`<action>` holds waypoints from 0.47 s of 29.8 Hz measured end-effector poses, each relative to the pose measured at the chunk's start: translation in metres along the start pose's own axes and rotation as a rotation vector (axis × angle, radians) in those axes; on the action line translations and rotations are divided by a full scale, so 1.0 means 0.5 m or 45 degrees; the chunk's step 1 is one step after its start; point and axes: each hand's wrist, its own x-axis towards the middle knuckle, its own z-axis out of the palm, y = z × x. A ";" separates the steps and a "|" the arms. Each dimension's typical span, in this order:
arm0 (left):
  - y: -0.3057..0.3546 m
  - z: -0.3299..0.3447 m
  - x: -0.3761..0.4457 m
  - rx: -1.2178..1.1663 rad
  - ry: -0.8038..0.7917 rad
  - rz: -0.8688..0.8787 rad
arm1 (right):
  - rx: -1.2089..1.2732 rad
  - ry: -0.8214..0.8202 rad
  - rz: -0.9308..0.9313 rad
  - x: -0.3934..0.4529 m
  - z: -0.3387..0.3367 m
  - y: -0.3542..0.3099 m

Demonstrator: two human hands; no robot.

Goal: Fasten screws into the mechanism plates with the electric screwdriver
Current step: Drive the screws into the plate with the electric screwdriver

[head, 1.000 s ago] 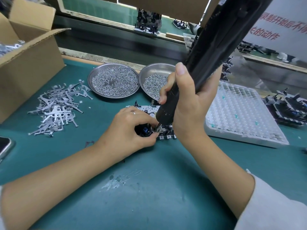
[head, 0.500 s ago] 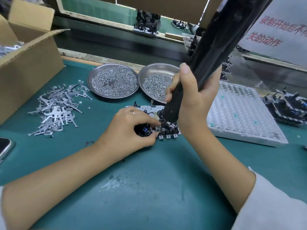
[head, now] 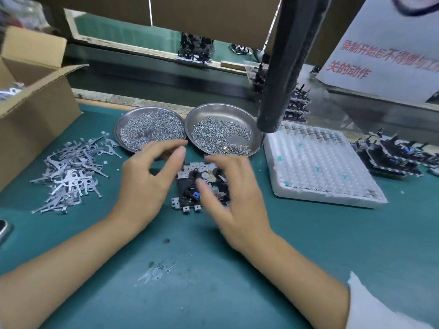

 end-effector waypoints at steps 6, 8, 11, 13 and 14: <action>-0.024 -0.011 0.007 -0.073 0.111 -0.014 | -0.795 -0.728 -0.288 -0.028 0.001 -0.036; -0.029 -0.012 0.009 -0.076 0.113 -0.002 | -0.846 -0.724 -0.378 -0.059 -0.030 -0.049; -0.038 -0.013 0.010 -0.067 0.090 0.059 | -0.804 -0.635 -0.370 -0.122 -0.094 -0.047; -0.048 -0.014 0.009 -0.063 0.082 0.105 | -0.821 -0.554 -0.349 -0.160 -0.152 -0.031; -0.055 -0.015 0.008 -0.049 0.083 0.126 | -0.861 -0.520 -0.317 -0.175 -0.183 -0.018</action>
